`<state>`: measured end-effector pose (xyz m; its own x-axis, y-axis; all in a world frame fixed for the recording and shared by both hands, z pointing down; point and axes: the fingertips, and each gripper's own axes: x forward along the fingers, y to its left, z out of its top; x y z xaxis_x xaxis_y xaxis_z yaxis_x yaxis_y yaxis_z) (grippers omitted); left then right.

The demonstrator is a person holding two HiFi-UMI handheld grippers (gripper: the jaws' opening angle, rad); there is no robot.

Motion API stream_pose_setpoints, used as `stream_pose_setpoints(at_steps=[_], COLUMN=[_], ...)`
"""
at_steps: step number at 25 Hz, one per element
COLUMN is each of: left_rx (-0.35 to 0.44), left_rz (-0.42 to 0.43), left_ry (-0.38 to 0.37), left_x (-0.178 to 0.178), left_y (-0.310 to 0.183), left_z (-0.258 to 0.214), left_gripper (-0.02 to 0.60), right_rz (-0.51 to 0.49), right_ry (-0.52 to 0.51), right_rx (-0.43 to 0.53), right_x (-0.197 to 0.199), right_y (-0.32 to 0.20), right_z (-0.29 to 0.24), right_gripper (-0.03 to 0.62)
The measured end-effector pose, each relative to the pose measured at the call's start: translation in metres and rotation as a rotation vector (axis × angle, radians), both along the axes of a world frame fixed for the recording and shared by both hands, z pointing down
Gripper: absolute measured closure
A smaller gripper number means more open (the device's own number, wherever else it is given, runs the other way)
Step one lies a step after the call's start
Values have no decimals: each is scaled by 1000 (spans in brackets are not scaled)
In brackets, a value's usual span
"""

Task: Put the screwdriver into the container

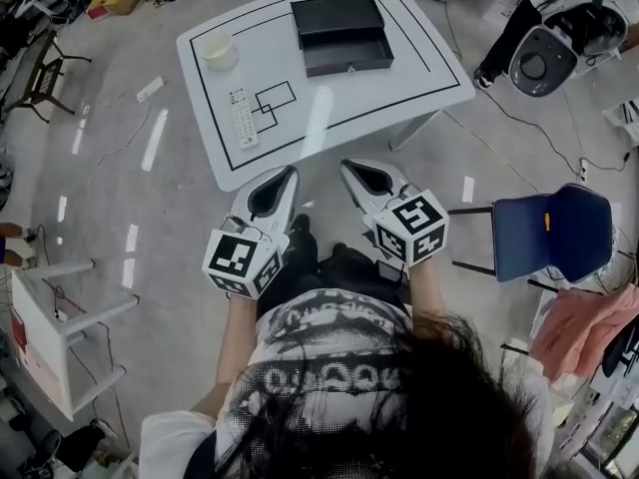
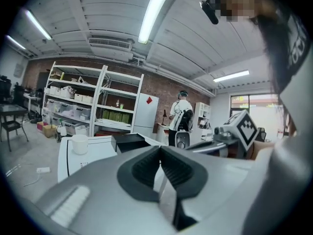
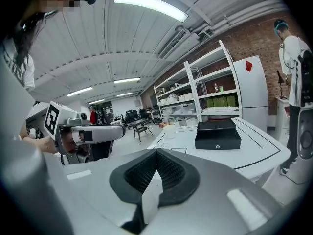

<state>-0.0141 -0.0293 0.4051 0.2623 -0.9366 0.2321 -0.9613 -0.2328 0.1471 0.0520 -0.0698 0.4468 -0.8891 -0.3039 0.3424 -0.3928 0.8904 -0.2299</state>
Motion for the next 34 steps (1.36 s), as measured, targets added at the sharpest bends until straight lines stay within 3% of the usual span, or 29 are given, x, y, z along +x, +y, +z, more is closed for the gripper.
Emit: stream_pose_setpoints(at_steps=[12,34], left_rx=[0,21], left_rz=[-66,-105], left_ry=[-22,-34], left_x=[49,59], left_y=[42,70], left_z=[6,9], left_gripper=[581,581], right_rz=[-91,-131], right_ry=[3,-9], right_rx=[50,86], right_x=[41,47], right_y=[37,58], right_z=[3,3], right_gripper=[597,597])
